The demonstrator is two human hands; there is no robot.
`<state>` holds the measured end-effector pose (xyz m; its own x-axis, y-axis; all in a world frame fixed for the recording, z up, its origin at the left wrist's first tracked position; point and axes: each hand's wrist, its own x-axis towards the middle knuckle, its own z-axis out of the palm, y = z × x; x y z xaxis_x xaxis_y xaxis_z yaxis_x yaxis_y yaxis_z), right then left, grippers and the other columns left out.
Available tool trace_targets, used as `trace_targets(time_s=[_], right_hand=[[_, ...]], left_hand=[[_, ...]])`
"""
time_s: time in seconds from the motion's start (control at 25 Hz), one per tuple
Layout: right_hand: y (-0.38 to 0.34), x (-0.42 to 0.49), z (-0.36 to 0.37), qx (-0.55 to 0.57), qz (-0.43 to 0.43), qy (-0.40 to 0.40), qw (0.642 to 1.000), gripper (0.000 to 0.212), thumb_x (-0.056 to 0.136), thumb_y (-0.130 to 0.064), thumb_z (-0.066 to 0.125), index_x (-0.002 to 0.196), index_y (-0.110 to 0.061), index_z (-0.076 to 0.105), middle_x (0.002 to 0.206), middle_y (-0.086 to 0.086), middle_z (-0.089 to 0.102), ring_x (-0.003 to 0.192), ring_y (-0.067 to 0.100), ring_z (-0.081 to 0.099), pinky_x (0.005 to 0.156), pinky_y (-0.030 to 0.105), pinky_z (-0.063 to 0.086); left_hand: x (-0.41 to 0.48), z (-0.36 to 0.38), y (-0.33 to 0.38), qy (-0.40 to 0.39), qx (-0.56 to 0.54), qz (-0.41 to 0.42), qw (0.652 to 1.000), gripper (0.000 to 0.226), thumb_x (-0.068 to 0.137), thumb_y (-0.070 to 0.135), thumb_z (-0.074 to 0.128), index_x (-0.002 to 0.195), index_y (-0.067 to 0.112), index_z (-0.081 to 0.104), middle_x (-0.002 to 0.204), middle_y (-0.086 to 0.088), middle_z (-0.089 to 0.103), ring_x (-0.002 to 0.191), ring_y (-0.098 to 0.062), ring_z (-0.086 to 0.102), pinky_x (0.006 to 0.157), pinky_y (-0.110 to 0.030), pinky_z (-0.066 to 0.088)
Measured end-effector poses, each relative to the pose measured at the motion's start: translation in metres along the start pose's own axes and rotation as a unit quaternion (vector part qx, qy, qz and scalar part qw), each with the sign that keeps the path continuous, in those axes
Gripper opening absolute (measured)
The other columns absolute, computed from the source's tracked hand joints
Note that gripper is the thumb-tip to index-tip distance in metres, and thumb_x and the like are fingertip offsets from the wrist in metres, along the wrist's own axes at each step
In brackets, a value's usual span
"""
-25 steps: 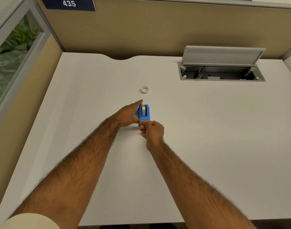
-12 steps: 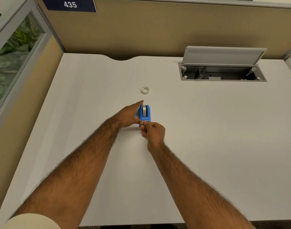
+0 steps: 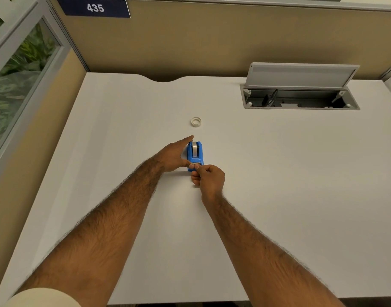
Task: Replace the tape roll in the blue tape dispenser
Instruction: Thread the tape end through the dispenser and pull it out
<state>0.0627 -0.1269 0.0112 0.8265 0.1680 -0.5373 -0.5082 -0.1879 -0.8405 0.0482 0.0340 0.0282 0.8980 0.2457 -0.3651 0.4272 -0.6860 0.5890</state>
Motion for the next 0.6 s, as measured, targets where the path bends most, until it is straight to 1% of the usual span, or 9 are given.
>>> trace_targets(time_s=[0.12, 0.2, 0.52, 0.6], right_hand=[[-0.0003, 0.0009, -0.0005, -0.044, -0.022, 0.015, 0.999, 0.021, 0.093, -0.027, 0.067, 0.092, -0.006, 0.071, 0.078, 0.009, 0.074, 0.059, 0.013, 0.063, 0.059, 0.027, 0.060], [-0.0002, 0.0018, 0.0004, -0.050, -0.025, 0.020, 0.998, 0.021, 0.094, -0.028, 0.067, 0.092, -0.008, 0.070, 0.077, 0.007, 0.074, 0.059, 0.013, 0.064, 0.058, 0.027, 0.060], [-0.0022, 0.0006, -0.0016, -0.045, -0.018, 0.007, 0.999, 0.018, 0.096, -0.023, 0.062, 0.094, -0.005, 0.068, 0.081, 0.011, 0.074, 0.061, 0.016, 0.064, 0.059, 0.028, 0.060], [-0.0030, 0.0000, -0.0023, -0.042, -0.016, 0.006, 0.999, 0.019, 0.096, -0.023, 0.063, 0.095, -0.005, 0.068, 0.082, 0.012, 0.074, 0.063, 0.017, 0.064, 0.061, 0.030, 0.062]], left_hand=[[-0.0001, 0.0008, 0.0009, 0.000, -0.005, 0.000, 1.000, 0.103, 0.078, 0.037, 0.081, 0.157, 0.028, 0.016, 0.162, 0.004, 0.026, 0.146, -0.022, 0.032, 0.115, -0.039, 0.030], [0.0000, 0.0012, 0.0007, 0.004, -0.006, -0.003, 1.000, 0.103, 0.078, 0.037, 0.081, 0.157, 0.028, 0.016, 0.162, 0.004, 0.026, 0.146, -0.022, 0.032, 0.115, -0.039, 0.030], [0.0027, 0.0009, -0.0018, 0.006, -0.008, -0.002, 1.000, 0.104, 0.076, 0.039, 0.083, 0.157, 0.028, 0.018, 0.162, 0.005, 0.028, 0.144, -0.021, 0.035, 0.113, -0.038, 0.033], [0.0027, 0.0016, -0.0029, 0.010, -0.005, -0.001, 1.000, 0.103, 0.076, 0.039, 0.083, 0.157, 0.029, 0.019, 0.161, 0.005, 0.030, 0.143, -0.021, 0.036, 0.111, -0.037, 0.034]])
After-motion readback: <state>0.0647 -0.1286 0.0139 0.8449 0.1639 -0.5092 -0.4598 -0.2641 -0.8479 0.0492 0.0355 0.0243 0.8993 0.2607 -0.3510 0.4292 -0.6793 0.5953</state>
